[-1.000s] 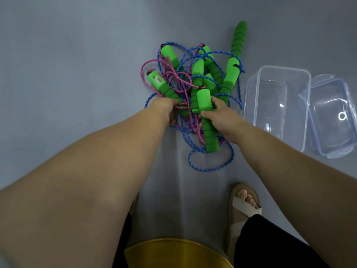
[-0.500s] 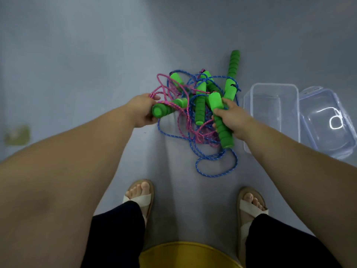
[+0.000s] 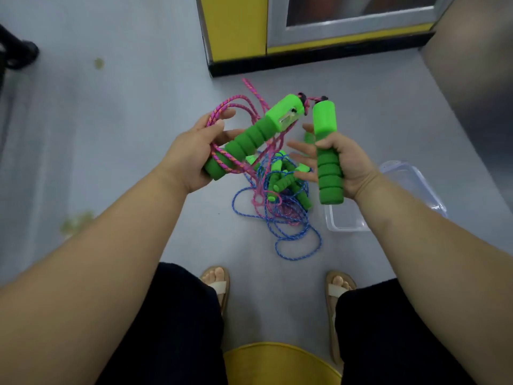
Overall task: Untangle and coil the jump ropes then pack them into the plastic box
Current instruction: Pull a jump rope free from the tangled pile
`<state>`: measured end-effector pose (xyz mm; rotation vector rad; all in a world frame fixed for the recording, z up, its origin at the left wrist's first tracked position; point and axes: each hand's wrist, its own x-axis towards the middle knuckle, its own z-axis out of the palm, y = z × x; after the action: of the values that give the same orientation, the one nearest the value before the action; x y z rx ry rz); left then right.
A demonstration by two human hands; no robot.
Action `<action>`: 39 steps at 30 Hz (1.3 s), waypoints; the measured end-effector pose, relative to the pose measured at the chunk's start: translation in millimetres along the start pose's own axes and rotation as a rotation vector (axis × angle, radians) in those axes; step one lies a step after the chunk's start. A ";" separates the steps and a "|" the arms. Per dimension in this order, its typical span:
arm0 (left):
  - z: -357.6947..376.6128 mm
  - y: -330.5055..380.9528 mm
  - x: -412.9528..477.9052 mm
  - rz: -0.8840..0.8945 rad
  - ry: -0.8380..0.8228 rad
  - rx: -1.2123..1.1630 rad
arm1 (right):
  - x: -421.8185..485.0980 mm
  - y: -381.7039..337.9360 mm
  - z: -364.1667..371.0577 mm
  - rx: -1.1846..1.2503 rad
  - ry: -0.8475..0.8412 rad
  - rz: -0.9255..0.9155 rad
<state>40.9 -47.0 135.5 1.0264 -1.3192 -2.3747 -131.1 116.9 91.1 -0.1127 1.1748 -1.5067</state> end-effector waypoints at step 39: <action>36.3 -77.1 -25.7 -0.197 0.189 0.440 | -93.6 -28.7 58.1 0.354 -0.038 -0.196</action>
<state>44.5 33.2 97.1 1.5222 -1.7816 -2.0883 -82.8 151.7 188.1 -0.0164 0.8699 -1.8555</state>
